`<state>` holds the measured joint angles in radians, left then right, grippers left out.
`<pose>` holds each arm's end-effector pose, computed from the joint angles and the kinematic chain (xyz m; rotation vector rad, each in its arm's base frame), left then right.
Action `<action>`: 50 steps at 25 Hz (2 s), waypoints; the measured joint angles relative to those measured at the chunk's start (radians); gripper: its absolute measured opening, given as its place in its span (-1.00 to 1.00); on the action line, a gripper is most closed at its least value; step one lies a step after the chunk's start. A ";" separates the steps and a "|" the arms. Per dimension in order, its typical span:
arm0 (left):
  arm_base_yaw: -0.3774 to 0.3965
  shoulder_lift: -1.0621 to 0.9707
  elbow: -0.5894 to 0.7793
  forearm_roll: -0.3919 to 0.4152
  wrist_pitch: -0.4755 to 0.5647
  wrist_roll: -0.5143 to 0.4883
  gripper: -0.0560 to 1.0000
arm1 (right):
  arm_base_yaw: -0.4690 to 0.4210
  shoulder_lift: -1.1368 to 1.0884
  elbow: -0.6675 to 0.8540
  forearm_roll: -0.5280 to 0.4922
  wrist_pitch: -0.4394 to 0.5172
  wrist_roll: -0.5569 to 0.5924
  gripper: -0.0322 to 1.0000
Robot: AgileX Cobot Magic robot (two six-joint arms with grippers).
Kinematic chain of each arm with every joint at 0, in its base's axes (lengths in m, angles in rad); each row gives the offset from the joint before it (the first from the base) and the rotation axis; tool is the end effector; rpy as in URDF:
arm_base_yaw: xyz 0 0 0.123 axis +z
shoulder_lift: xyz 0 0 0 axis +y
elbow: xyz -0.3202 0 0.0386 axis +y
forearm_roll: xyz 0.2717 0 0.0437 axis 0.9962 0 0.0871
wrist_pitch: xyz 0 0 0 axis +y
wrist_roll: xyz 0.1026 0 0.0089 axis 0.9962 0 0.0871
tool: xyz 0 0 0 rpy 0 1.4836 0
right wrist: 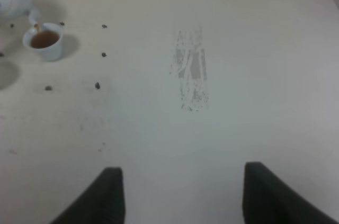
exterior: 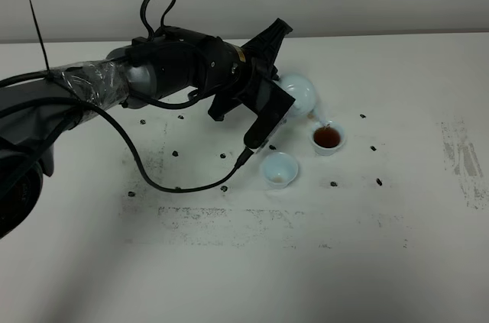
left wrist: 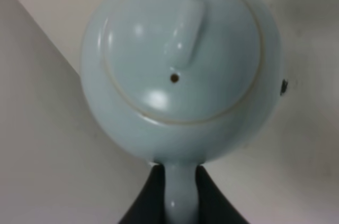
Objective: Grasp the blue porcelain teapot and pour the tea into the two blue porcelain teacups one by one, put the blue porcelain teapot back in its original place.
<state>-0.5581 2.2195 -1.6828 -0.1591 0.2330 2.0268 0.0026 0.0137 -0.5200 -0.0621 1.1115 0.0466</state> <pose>0.4731 -0.2998 0.1887 2.1964 0.7944 0.6474 -0.0139 -0.0058 0.2851 0.0509 2.0868 -0.0450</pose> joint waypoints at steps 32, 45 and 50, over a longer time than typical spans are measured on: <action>0.003 0.004 0.000 -0.132 0.187 -0.984 -0.82 | 0.000 0.000 0.000 0.000 0.000 0.000 -0.02; 0.024 0.038 0.000 -0.127 0.189 -1.003 -0.82 | 0.000 0.000 0.000 0.000 0.000 0.000 -0.02; 0.024 0.033 0.000 -0.112 0.189 -1.003 -0.82 | 0.000 0.000 0.000 0.000 0.000 0.000 -0.02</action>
<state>-0.5344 2.2522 -1.6828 -0.2711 0.4215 1.0241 0.0026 0.0137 -0.5200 -0.0621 1.1115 0.0466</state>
